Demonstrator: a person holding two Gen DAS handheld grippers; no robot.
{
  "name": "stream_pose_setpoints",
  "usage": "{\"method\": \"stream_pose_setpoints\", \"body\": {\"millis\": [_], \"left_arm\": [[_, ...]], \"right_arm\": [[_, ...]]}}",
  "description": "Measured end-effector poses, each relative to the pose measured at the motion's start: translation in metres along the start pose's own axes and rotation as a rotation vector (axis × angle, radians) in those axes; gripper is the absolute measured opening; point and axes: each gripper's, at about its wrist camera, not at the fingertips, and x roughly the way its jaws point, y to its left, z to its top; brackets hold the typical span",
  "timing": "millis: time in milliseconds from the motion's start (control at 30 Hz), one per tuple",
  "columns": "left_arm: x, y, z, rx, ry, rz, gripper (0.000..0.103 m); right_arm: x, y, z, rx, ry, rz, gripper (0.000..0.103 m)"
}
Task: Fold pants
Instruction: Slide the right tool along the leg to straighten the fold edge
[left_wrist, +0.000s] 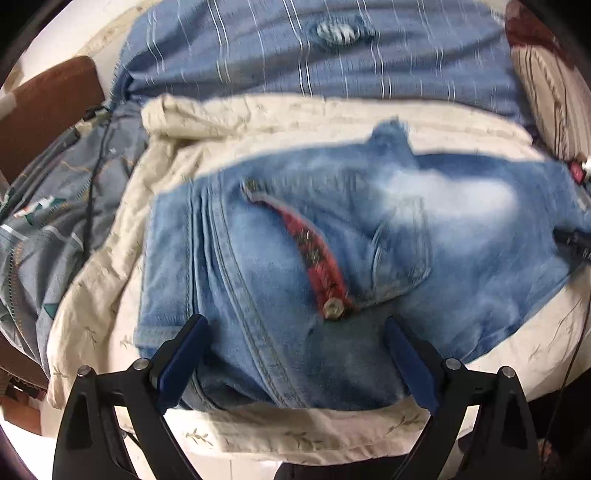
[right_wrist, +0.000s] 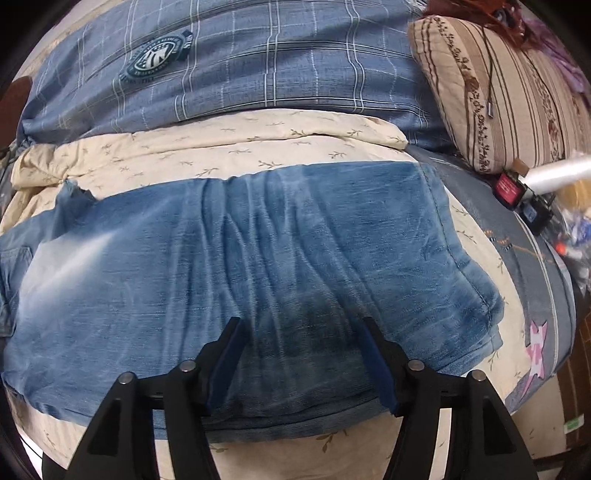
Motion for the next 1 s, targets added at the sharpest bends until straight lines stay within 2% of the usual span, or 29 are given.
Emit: {"method": "stream_pose_setpoints", "body": {"millis": [133, 267, 433, 533, 667, 800, 1000], "left_arm": [[-0.005, 0.006, -0.001, -0.036, -0.009, -0.027, 0.096], [-0.025, 0.013, 0.005, -0.056, -0.082, -0.03, 0.096], [-0.038, 0.031, 0.016, -0.099, -0.123, 0.002, 0.096], [-0.032, 0.043, 0.016, -0.119, -0.111, 0.052, 0.096], [-0.016, 0.051, 0.008, -0.126, -0.048, 0.1, 0.096], [0.002, 0.047, -0.002, -0.111, 0.005, 0.107, 0.096], [0.004, 0.049, -0.003, -0.128, 0.016, 0.095, 0.096]], "right_arm": [[-0.002, 0.005, -0.002, -0.039, -0.016, -0.037, 0.067], [-0.017, 0.013, -0.003, -0.082, -0.083, -0.048, 0.067], [-0.026, 0.017, -0.001, -0.098, -0.134, -0.047, 0.067], [-0.027, 0.016, 0.001, -0.097, -0.142, -0.046, 0.067], [-0.028, 0.016, 0.002, -0.097, -0.146, -0.044, 0.067], [-0.029, 0.017, 0.002, -0.098, -0.147, -0.043, 0.067], [-0.028, 0.019, 0.001, -0.103, -0.133, -0.047, 0.067]]}}
